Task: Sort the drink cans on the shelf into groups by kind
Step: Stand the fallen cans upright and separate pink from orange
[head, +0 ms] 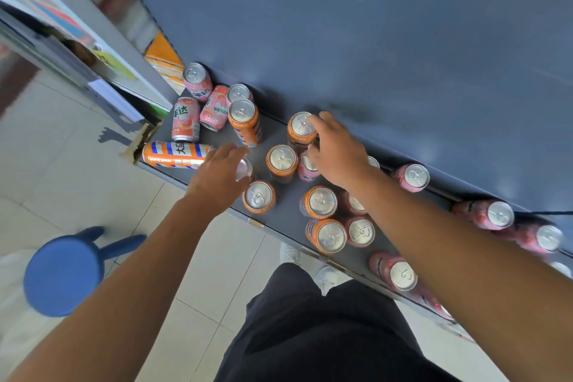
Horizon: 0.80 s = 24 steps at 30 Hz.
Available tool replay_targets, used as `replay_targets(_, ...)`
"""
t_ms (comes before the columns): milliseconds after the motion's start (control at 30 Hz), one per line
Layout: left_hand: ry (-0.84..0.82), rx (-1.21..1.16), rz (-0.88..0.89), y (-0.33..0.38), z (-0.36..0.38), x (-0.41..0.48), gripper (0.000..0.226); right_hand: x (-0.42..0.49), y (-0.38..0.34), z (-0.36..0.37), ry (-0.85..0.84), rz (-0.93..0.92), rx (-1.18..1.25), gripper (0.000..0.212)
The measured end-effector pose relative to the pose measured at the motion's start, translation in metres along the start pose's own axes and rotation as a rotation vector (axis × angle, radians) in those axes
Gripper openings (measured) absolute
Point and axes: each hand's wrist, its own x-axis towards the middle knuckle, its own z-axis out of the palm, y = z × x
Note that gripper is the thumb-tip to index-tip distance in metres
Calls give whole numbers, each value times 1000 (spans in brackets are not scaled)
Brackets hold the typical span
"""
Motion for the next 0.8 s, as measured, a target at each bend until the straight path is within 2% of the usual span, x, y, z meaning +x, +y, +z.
replay_targets(233, 162, 105, -95, 43, -13, -64, 44, -66, -10, -31, 70, -59, -157, 44)
replay_targets(467, 213, 259, -152, 69, -8, -138, 51, -124, -38, -32, 73, -73, -184, 46)
replay_targets(633, 230, 279, -207, 54, -13, -165, 51, -144, -72, -26, 55, -96, -205, 44)
replay_targets(800, 245, 257, -225, 11, -29, -173, 52, -141, -122, -13, 48, -112, -205, 45)
